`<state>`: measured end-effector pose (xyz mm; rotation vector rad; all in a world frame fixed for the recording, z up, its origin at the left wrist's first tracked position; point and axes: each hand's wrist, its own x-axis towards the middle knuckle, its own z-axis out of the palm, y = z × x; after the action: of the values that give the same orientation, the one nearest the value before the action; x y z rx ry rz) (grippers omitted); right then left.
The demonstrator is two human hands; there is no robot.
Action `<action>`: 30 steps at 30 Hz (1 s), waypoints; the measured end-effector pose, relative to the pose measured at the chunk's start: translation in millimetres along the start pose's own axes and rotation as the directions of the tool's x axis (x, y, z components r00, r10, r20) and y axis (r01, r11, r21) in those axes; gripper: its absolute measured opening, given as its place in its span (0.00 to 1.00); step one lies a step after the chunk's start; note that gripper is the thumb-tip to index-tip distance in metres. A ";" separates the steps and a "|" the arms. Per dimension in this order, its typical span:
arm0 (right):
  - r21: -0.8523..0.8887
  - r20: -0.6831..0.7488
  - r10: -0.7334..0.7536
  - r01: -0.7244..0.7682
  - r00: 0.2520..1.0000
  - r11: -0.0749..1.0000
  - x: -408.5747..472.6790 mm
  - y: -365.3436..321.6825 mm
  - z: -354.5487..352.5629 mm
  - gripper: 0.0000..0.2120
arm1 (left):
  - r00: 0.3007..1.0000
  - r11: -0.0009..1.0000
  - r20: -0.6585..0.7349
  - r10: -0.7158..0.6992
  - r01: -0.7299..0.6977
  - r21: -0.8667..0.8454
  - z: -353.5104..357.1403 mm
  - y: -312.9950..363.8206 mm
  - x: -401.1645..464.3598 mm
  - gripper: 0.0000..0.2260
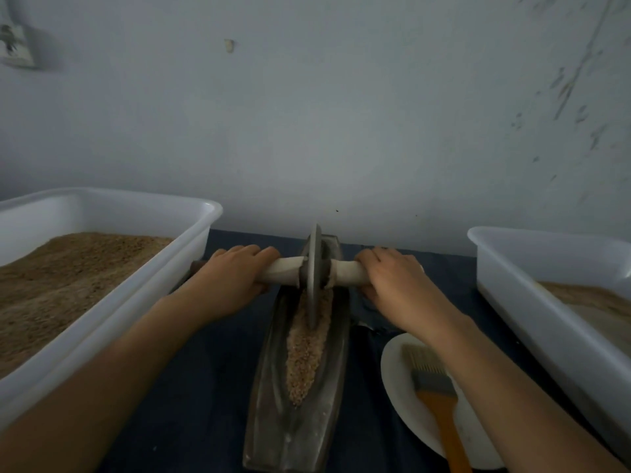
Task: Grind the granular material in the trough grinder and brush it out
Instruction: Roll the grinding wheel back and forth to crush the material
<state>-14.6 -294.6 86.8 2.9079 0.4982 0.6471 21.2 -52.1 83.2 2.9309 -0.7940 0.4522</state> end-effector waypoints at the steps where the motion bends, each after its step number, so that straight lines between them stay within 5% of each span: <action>1: 0.000 0.057 -0.015 0.015 0.998 1.000 -1.2 -0.6 -5.0 0.13 | 0.999 1.000 0.049 0.007 -0.007 -0.011 -4.9 1.5 -1.7 0.17; 6: 0.231 0.454 -0.120 0.013 0.883 0.973 -10.1 -5.9 -44.1 0.10 | 0.922 0.989 0.373 0.105 -0.059 -0.134 -39.7 9.1 -18.9 0.12; 12: 0.301 0.630 -0.222 0.030 0.744 0.953 -22.5 -8.2 -72.3 0.11 | 0.811 0.973 0.557 0.179 -0.062 -0.223 -67.2 11.8 -33.6 0.10; 19: 0.311 0.526 -0.080 -0.104 0.847 0.945 -11.9 -2.3 -47.7 0.14 | 0.929 0.998 0.364 0.069 -0.064 -0.026 -35.4 12.2 -16.1 0.13; 22: 0.216 0.335 0.021 -0.099 0.942 0.971 -5.5 -1.6 -25.5 0.12 | 0.992 0.989 0.122 0.040 -0.057 0.137 -12.2 5.3 -4.9 0.16; 26: -0.013 0.022 0.051 -0.051 0.998 0.999 -0.1 -4.8 1.1 0.16 | 0.992 0.985 -0.121 0.020 0.002 0.174 9.5 3.5 1.1 0.17; 30: -0.008 0.049 0.012 -0.012 0.999 1.000 -1.5 -2.7 0.0 0.15 | 0.997 0.988 -0.067 0.031 -0.020 0.156 4.6 3.6 0.0 0.17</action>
<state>-16.7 -292.5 85.8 2.9138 0.4714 0.5764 20.6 -55.9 78.8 3.0296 -0.8247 0.6428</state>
